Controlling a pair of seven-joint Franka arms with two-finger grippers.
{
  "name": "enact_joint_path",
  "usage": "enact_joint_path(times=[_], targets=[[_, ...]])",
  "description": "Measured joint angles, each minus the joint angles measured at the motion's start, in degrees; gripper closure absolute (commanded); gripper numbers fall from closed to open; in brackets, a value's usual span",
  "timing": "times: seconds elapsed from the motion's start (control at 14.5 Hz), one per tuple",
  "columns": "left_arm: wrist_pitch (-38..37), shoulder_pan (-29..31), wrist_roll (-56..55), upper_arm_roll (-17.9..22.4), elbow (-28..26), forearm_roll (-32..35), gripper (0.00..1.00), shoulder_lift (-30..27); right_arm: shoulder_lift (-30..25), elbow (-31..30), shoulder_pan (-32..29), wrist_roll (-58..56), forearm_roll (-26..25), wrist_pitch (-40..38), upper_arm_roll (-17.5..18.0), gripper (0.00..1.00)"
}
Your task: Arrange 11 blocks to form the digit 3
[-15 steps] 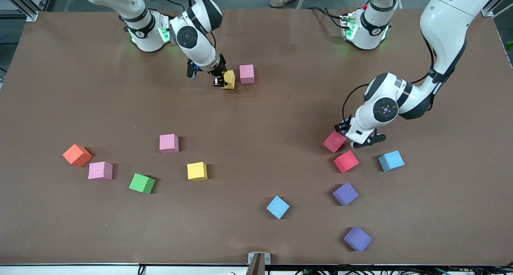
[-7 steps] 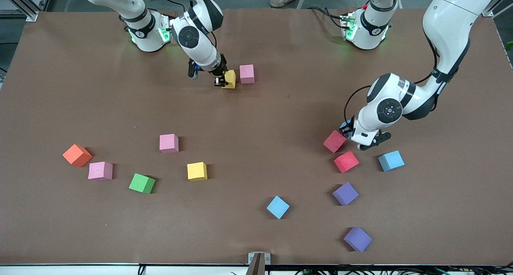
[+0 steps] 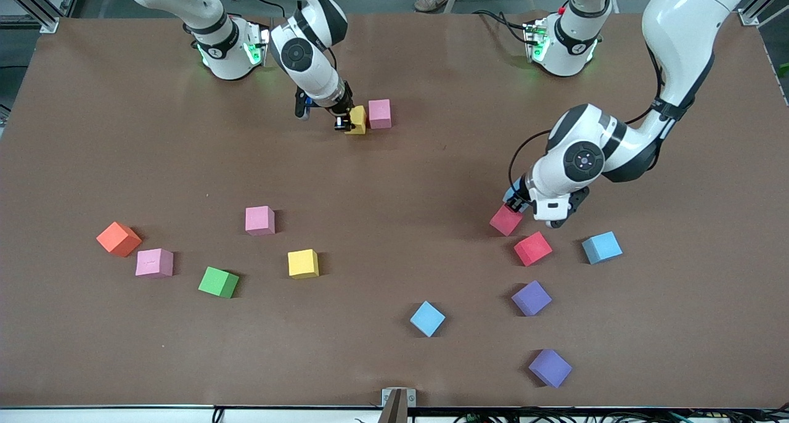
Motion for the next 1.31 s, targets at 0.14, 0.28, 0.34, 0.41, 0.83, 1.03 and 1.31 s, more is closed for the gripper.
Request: enact_joint_path(times=[0.14,0.28,0.34,0.41,0.83,1.03,1.31], targets=[[-0.80,-0.23,-10.15,-2.14,0.07,-0.30,0.81,-0.02,0.01,0.00,0.15,0.11,0.86,0.23,-0.01,1.00],[-1.09,-0.73,-19.62,-3.69,-0.11,-0.97,0.81,0.02,0.02,0.00,0.17,0.12,1.22,0.27,-0.01,1.00],[-1.14,-0.99,-24.15,-4.47,-0.25,-1.18,0.81,0.10,0.02,0.01,0.19,0.14,1.25,0.27,-0.01,1.00],[-1.17,-1.47,-28.11,-5.10,-0.35,-1.27,0.80,0.25,0.02,0.01,0.19,0.15,1.26,0.27,-0.01,1.00],[0.29,-9.42,-46.51,-5.77,-0.57,-1.43,0.80,2.89,0.06,0.06,0.48,0.27,1.31,0.28,-0.01,0.99],[2.68,-14.26,-52.87,-5.82,-1.52,-1.43,0.80,3.95,0.14,0.14,1.17,0.35,1.35,0.33,-0.01,0.99],[6.25,-19.02,-58.69,-5.84,-4.28,-1.43,0.80,4.12,0.18,0.17,1.40,0.41,1.38,0.36,-0.01,0.99]])
